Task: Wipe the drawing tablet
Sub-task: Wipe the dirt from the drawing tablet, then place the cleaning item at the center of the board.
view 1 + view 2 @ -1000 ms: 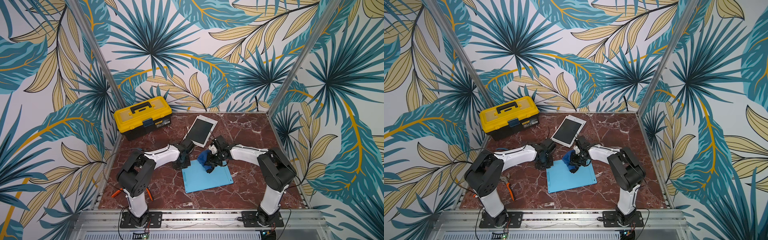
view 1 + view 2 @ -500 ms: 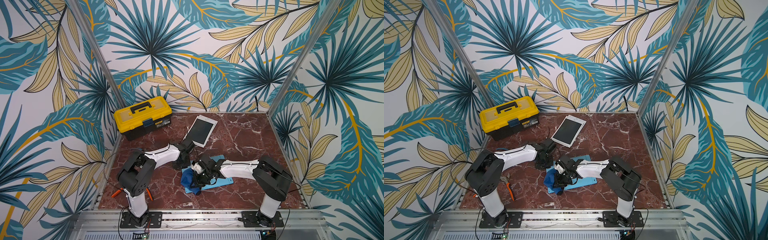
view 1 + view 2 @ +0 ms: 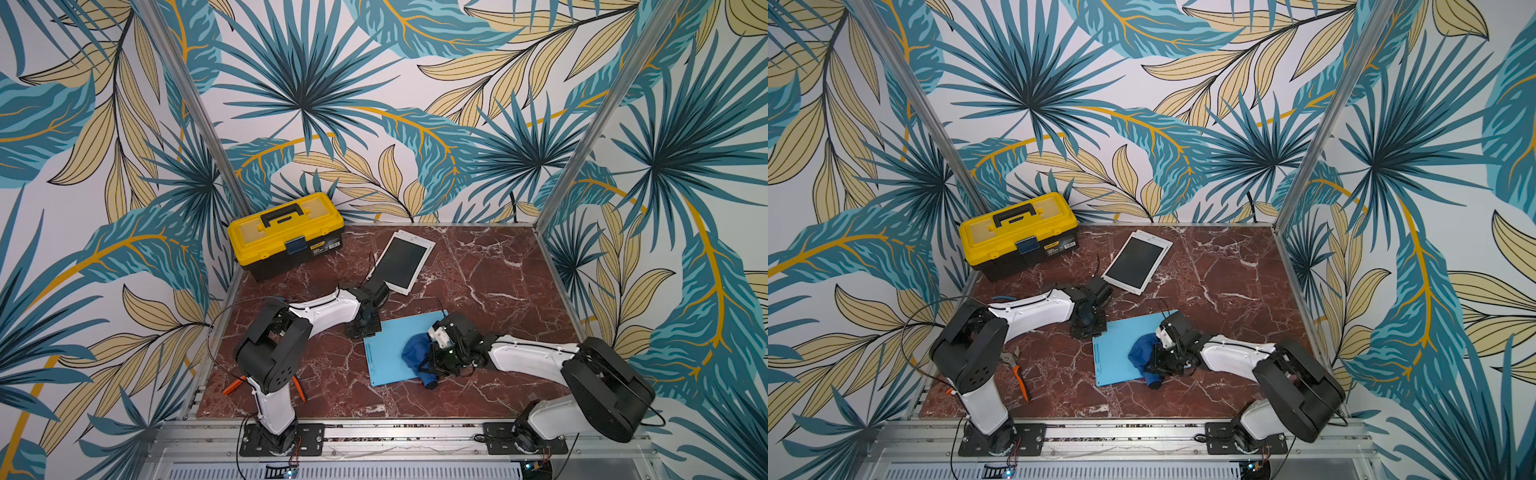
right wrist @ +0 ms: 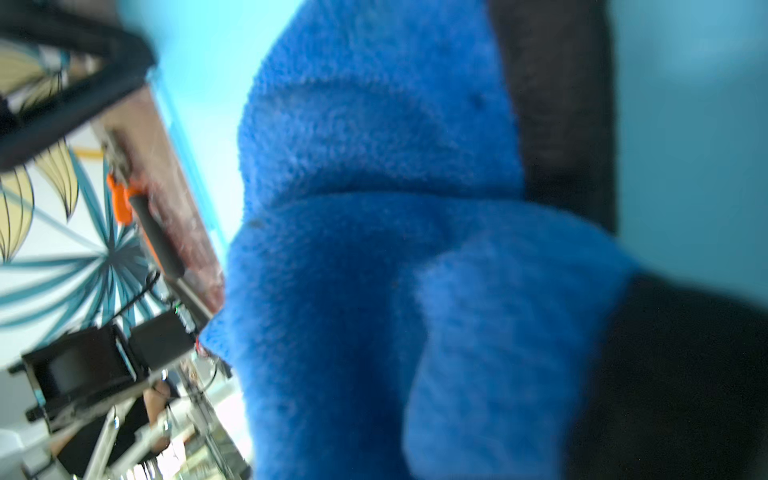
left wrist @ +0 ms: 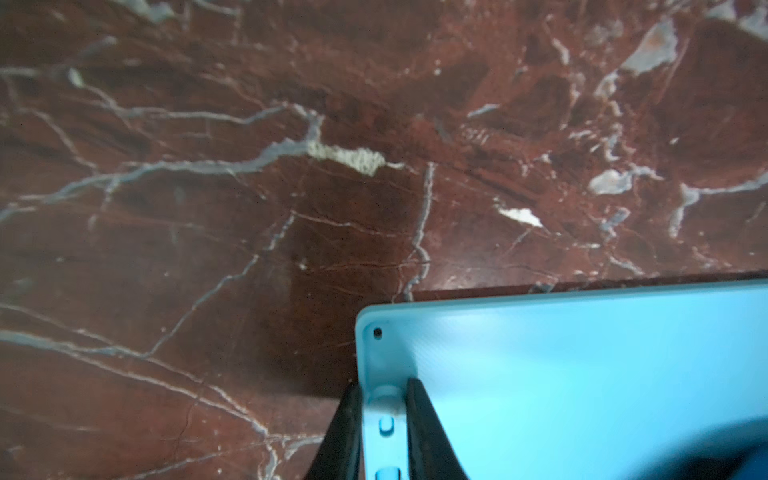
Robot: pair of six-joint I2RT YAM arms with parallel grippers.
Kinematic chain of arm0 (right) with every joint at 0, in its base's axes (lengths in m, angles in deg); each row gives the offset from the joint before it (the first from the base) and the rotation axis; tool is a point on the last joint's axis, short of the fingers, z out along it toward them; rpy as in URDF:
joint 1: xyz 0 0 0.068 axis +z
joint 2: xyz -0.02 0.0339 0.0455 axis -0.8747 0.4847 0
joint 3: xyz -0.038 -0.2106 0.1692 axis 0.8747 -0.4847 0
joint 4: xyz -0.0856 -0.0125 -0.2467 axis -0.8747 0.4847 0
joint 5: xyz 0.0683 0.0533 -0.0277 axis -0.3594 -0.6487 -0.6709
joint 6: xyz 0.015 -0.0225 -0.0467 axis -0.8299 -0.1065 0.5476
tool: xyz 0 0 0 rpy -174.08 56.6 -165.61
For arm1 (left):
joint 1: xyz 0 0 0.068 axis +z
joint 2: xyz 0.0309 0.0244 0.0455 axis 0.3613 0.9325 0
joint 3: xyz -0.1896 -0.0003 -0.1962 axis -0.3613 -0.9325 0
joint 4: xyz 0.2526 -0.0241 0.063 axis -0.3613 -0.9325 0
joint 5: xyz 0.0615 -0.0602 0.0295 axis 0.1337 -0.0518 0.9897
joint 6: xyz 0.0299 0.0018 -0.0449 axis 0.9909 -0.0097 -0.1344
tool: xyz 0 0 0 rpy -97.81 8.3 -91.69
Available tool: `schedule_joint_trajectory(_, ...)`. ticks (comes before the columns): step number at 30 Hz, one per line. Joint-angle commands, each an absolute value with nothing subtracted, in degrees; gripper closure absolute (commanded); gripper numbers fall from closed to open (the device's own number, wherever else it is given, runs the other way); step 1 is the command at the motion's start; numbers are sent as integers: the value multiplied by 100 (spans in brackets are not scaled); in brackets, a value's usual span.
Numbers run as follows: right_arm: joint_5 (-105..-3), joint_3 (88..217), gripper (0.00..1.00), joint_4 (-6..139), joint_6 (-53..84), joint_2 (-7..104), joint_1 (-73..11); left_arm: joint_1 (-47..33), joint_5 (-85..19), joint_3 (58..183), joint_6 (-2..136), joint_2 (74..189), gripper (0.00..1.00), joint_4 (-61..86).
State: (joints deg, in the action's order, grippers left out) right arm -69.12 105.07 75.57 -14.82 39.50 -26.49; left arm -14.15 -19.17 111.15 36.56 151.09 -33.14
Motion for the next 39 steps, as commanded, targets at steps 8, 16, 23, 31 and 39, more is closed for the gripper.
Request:
schedule_joint_trajectory(8,-5736,10601,96,10693,-1326,1683,-3729,-1492,-1964,10768,3800,15450,80,-3561)
schedule_joint_trajectory(16,-3560,11296,87,13344,-1406,305,-3806,-1512,-1853,10749,3925,15065,80,-3564)
schedule_joint_trajectory(23,-2658,11813,24,14074,-2033,528,-3801,-1512,-1903,10767,3952,14906,80,-3561)
schedule_joint_trajectory(31,-3274,12291,17,13794,-1543,232,-3807,-1378,-1787,10576,4271,14238,78,-3571)
schedule_joint_trajectory(39,-3882,12942,9,12964,-698,304,-3702,-652,-2824,10516,4937,13421,73,-3553)
